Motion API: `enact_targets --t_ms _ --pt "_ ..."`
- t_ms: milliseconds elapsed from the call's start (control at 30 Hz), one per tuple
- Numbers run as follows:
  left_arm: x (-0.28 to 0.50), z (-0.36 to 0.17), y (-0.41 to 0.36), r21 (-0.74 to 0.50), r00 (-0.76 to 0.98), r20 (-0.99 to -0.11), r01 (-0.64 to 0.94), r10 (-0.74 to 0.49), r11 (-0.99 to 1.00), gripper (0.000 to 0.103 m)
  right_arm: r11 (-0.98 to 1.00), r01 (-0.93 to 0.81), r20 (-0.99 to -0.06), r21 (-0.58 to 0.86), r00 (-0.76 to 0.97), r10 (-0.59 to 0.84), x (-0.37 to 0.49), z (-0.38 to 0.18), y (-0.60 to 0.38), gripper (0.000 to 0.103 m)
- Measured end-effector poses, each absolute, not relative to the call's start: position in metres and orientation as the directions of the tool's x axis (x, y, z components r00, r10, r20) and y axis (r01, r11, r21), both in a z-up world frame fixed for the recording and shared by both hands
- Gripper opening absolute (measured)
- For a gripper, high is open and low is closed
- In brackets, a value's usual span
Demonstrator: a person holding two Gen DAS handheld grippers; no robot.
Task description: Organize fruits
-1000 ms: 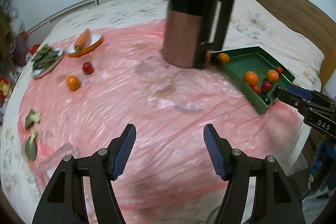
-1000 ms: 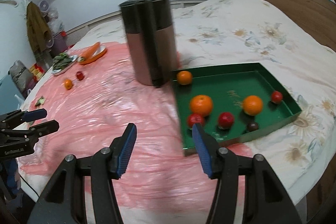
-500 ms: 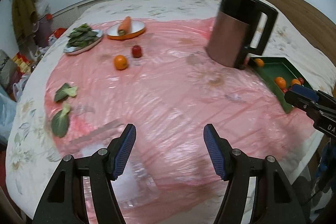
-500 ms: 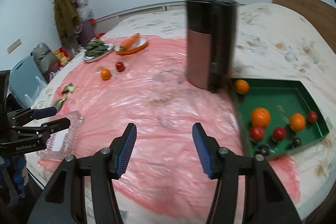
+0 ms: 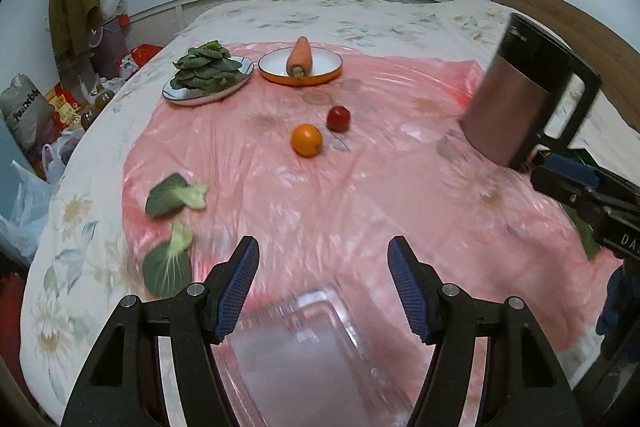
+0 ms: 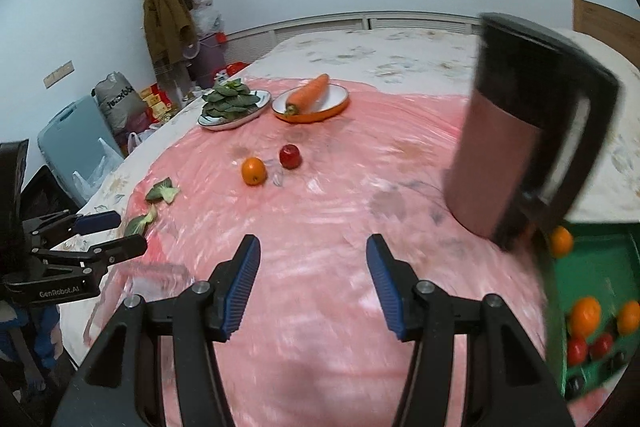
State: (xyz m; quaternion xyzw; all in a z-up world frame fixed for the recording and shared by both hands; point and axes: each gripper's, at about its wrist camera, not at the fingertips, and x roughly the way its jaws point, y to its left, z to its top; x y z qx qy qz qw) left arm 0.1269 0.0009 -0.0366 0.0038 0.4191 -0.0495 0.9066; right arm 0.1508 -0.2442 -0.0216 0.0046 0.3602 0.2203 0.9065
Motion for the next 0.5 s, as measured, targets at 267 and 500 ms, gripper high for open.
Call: enact_targets --t_ms 267,500 --pt "0.200 -0.057 0.008 -0.013 0.631 -0.771 0.119 -0.086 0.993 0.061 0.865 -0.473 -0.669 0.167 0.590 0.452 0.224 -0.046 -0.201 0.083" --pt "0.256 -0.083 0.003 0.014 0.593 -0.801 0.164 -0.087 0.986 0.061 0.824 -0.542 -0.687 0.166 0.536 0.490 0.288 -0.072 -0.161 0.081"
